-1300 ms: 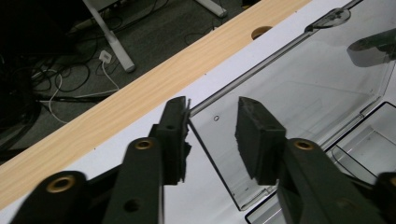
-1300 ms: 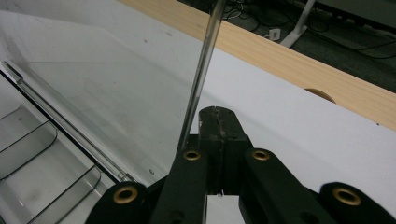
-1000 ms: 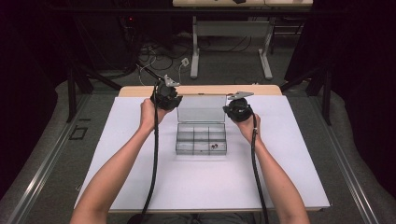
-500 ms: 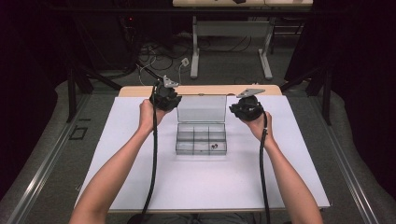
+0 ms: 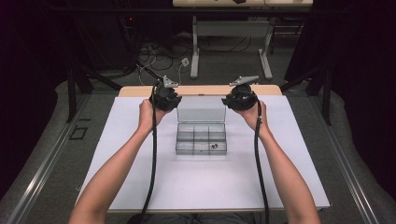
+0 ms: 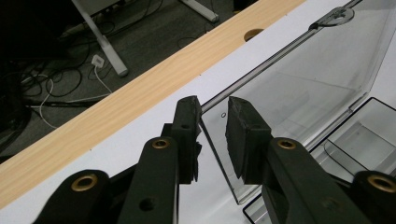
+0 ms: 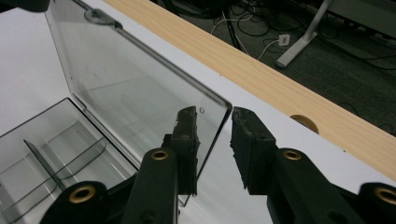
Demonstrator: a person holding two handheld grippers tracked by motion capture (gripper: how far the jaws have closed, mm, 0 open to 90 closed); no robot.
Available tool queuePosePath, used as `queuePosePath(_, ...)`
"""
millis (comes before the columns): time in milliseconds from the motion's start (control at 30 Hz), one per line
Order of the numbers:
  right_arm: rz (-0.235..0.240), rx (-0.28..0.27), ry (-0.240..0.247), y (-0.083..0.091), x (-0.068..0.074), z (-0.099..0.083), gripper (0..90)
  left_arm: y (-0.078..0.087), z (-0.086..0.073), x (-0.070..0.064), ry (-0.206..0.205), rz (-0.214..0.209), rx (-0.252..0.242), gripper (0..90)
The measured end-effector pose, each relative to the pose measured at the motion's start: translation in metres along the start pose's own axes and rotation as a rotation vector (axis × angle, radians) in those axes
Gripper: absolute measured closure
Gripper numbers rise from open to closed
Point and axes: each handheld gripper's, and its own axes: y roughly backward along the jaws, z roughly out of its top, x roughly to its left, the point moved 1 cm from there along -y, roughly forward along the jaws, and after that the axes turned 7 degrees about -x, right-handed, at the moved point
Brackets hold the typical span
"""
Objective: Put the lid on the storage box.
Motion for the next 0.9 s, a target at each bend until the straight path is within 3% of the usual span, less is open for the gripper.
queuePosePath(100,-0.002,0.013,0.007,-0.001,0.003,0.002,73.7,0.000,-0.001,-0.001,0.007,-0.001,-0.009,73.2)
queuePosePath(133,-0.001,0.014,0.004,-0.001,0.004,0.002,74.2,0.002,-0.001,0.001,-0.013,-0.006,-0.002,73.2)
queuePosePath(233,-0.001,0.014,0.011,0.004,0.006,0.001,76.4,0.004,-0.002,-0.003,-0.004,-0.006,-0.021,73.2)
queuePosePath(500,-0.006,0.017,0.043,0.017,0.017,-0.005,77.9,0.019,-0.007,-0.008,-0.038,-0.044,-0.015,73.2)
queuePosePath(700,-0.008,0.022,0.061,0.028,0.029,-0.010,77.9,0.031,-0.013,-0.018,-0.029,-0.061,-0.020,72.2)
queuePosePath(900,-0.011,0.021,0.093,0.037,0.041,-0.018,77.5,0.043,-0.025,-0.029,-0.058,-0.081,-0.033,71.0)
